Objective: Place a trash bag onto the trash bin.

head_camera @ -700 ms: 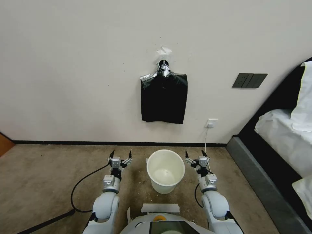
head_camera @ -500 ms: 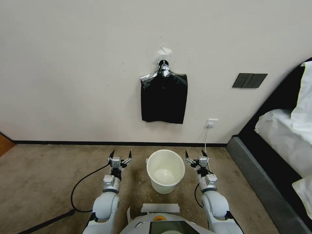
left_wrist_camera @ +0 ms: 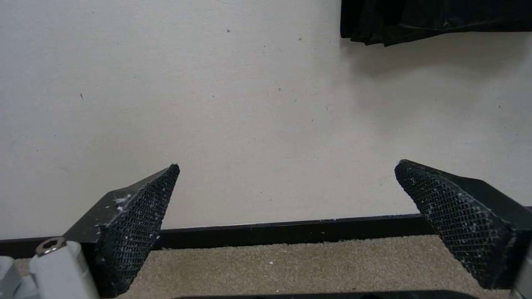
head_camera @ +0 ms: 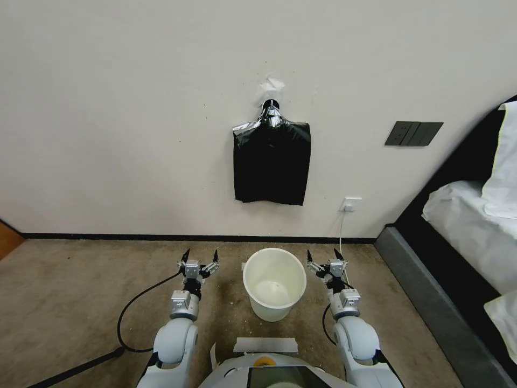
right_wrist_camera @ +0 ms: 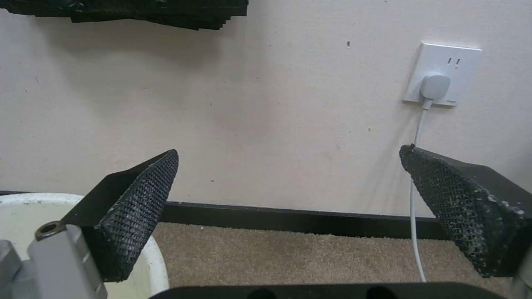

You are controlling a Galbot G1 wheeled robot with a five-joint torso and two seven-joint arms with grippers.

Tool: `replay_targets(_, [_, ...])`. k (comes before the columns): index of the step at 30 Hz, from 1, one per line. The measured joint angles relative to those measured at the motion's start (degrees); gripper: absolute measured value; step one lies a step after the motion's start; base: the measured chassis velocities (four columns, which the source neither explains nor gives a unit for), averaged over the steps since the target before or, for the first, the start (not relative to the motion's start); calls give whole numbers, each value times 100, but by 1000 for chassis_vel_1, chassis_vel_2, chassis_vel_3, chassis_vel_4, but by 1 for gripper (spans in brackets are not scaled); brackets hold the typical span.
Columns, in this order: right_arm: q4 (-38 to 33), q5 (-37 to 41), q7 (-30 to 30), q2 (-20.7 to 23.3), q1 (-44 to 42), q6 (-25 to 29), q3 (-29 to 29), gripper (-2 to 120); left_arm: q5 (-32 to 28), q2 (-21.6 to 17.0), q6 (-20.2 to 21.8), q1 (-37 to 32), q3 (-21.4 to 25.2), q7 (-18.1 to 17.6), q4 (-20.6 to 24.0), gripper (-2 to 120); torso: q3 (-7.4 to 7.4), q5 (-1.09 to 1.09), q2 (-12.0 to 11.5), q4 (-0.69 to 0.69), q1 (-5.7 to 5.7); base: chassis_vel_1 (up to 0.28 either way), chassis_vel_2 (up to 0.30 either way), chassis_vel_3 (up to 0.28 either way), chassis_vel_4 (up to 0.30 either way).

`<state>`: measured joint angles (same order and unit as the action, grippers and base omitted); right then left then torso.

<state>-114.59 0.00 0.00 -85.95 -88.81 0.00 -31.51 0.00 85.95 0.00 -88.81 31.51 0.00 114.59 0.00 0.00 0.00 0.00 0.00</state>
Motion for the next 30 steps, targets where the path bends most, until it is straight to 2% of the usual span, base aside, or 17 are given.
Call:
replay_targets(5, [-25,-4,2,74,16,-19,62,100,-131,-45,-103,-8,187,29,0,100,0,-1,0,-4,0,0,0,0,0])
replay_targets(7, [-238,-77,36,460,127,-160,431,100,-411,-149,-359,-27,585,92,3,100,0,2,0,-2,0,0,0,0,0])
replay_targets(8, [-411,-138,62,774,221,-255,705,100,-640,-229,-558,-44,899,145,6,100,0,-4,0,7,0,0,0,0,0])
replay_targets(10, [-473,-163,76,896,253,-295,808,100,-772,-275,-673,-55,1078,175,6,100,0,-4,0,7,0,0,0,0,0])
replay_targets(12, [-463,-9,57,1041,326,-356,939,100,-1030,-369,-900,-74,1436,234,10,100,0,1,0,-2,0,0,0,0,0])
replay_targets(13, [-417,227,46,1140,456,-397,1011,100,-1169,-417,-1032,-84,1621,267,17,100,0,3,0,1,0,0,0,0,0])
replay_targets(16, [-386,322,56,1186,556,-401,999,100,-1205,-426,-1060,-89,1659,279,16,100,0,-3,0,1,0,0,0,0,0])
replay_targets(22, [-357,650,230,1305,727,-359,913,100,-1226,-431,-1067,-91,1664,290,17,100,0,0,0,-1,0,0,0,0,0])
replay_targets(24, [-375,1238,302,1391,892,-270,965,100,-1517,-513,-1087,-127,1615,461,25,100,0,0,0,-1,0,0,0,0,0])
replay_targets(25, [-375,1238,302,1391,892,-270,965,100,-1517,-513,-1087,-127,1615,461,25,100,0,0,0,-1,0,0,0,0,0])
replay_targets(28, [-396,2496,391,1583,1436,-131,1224,100,-2339,-744,-1116,-236,1381,976,63,100,0,0,0,0,0,0,0,0,0])
replay_targets(30, [-380,2743,418,1637,1616,-118,1295,100,-2466,-778,-1121,-254,1347,1054,70,100,0,1,0,-2,0,0,0,0,0])
